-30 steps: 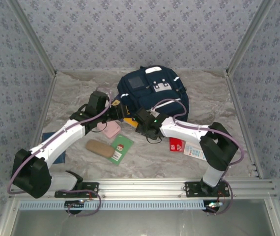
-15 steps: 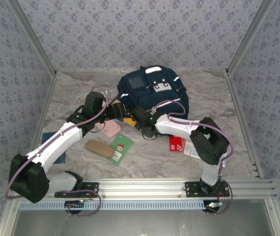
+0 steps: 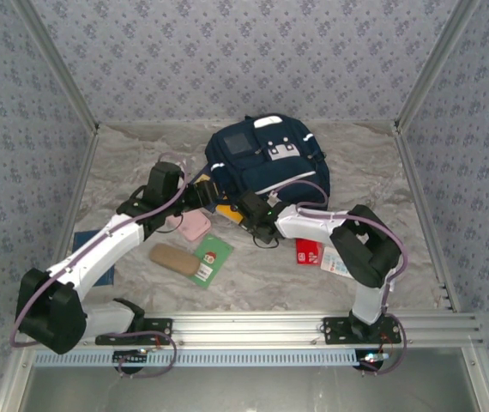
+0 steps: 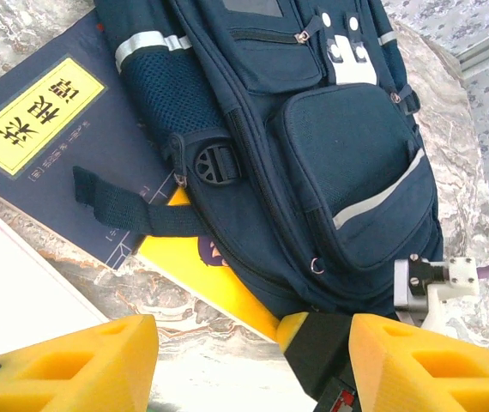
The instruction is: Pack the student bag
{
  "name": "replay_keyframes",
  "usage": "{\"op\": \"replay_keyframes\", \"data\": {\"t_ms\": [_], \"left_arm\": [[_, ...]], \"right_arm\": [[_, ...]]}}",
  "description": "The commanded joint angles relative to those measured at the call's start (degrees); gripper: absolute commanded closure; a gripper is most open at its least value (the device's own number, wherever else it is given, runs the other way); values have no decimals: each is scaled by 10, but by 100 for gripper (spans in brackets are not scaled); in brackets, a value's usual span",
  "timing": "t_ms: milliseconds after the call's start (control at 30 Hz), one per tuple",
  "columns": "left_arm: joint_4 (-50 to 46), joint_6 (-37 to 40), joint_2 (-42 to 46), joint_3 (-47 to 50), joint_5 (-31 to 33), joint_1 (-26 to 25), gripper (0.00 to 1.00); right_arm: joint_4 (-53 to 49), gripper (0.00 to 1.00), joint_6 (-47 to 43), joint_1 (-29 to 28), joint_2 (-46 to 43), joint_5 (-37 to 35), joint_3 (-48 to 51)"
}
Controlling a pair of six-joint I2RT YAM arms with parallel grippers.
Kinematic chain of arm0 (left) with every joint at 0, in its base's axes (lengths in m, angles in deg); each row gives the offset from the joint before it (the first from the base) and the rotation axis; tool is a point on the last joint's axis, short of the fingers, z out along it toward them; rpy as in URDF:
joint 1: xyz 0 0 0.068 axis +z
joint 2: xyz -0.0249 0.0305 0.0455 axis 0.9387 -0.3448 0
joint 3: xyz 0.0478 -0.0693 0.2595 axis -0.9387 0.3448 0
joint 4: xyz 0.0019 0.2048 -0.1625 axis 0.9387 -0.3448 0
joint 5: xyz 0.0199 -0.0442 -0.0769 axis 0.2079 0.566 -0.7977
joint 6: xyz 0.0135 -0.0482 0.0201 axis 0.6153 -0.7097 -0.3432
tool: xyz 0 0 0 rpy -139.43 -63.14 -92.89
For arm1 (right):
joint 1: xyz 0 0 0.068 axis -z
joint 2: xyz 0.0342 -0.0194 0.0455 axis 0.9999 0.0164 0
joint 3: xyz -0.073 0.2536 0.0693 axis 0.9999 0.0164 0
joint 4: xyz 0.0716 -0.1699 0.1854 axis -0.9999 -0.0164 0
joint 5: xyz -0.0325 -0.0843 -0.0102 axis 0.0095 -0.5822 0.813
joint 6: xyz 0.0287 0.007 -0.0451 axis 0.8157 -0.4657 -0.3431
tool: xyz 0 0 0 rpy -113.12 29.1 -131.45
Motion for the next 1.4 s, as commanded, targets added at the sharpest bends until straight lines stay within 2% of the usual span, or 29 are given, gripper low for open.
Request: {"op": "replay_keyframes", "data": {"t_ms": [0,167,367,533,900,1100,1267,1367], "left_arm": [[13,-16,-13,-2,3,5,39],[35,-66,-47,-2,-13,4,37],[94,-121,-122,-9,-42,-2,36],[147,-158,-191,-23,-68,-6,35],[341,-239,-314,-32,-116,-9,37],[384,-252,-338,-38,-123,-8,48],[401,-255,-340,-35,-118,-7,77],[404,-255,-337,-31,-114,-1,89]], "right_arm": [[30,100,-39,3,-24,-29,12],[50,100,-113,-12,-68,-33,27],[126,100,-188,-16,-115,21,72],[217,100,-208,-14,-146,66,130],[272,100,-234,-11,-140,124,148],[276,100,-241,-9,-139,132,151],[242,100,-247,-6,-143,114,153],[215,100,-247,-5,-152,97,160]]}}
